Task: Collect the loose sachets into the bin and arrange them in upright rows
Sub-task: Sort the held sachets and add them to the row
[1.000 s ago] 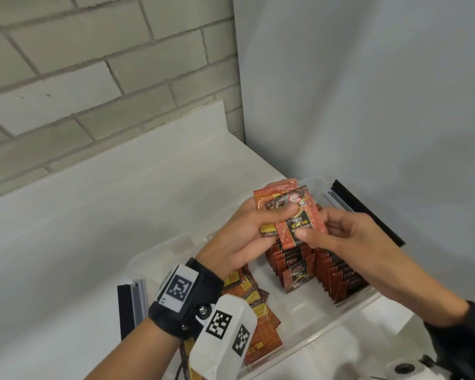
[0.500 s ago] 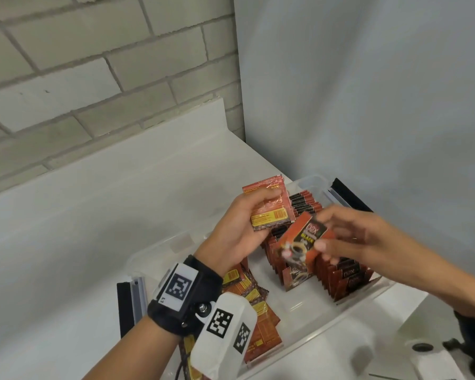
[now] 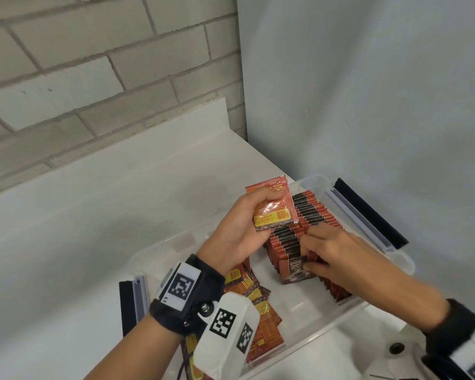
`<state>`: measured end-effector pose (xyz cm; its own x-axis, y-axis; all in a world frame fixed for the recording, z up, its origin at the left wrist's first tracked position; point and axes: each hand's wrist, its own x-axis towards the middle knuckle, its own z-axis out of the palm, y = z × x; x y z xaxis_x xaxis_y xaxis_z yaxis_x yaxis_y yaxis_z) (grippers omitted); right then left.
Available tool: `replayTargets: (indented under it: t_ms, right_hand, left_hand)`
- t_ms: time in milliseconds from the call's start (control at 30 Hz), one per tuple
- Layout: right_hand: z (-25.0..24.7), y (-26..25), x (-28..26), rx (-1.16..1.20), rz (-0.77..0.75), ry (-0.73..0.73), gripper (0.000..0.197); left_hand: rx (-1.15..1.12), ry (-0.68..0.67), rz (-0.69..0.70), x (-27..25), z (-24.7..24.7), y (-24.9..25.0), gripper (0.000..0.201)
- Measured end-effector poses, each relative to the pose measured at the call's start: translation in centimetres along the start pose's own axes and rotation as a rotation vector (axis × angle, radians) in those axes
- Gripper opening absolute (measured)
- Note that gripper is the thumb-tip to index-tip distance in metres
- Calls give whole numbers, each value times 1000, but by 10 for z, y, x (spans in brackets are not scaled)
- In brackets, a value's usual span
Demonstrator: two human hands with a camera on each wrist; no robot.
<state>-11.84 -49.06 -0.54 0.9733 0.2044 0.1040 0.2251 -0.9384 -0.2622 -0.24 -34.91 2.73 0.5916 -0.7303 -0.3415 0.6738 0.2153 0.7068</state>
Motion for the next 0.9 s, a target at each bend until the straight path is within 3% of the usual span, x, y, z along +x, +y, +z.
replayTargets:
  t_ms: [100, 333, 533, 667, 900]
  right_hand:
    - [1, 0, 1, 7, -34, -1, 40]
    - [7, 4, 2, 39, -71, 16, 71]
    - [8, 8, 1, 79, 11, -15, 39]
    - [6, 7, 0, 99, 26, -45, 42]
    - [-3, 0, -1, 158, 127, -75, 25]
  left_hand:
    - [-14, 26, -24, 0, 0, 0, 10]
    - [-14, 12, -40, 1, -2, -2, 8]
    - [9, -4, -62, 2, -4, -3, 15]
    - [5, 1, -66, 4, -5, -4, 22]
    - [14, -26, -61, 4, -5, -4, 15]
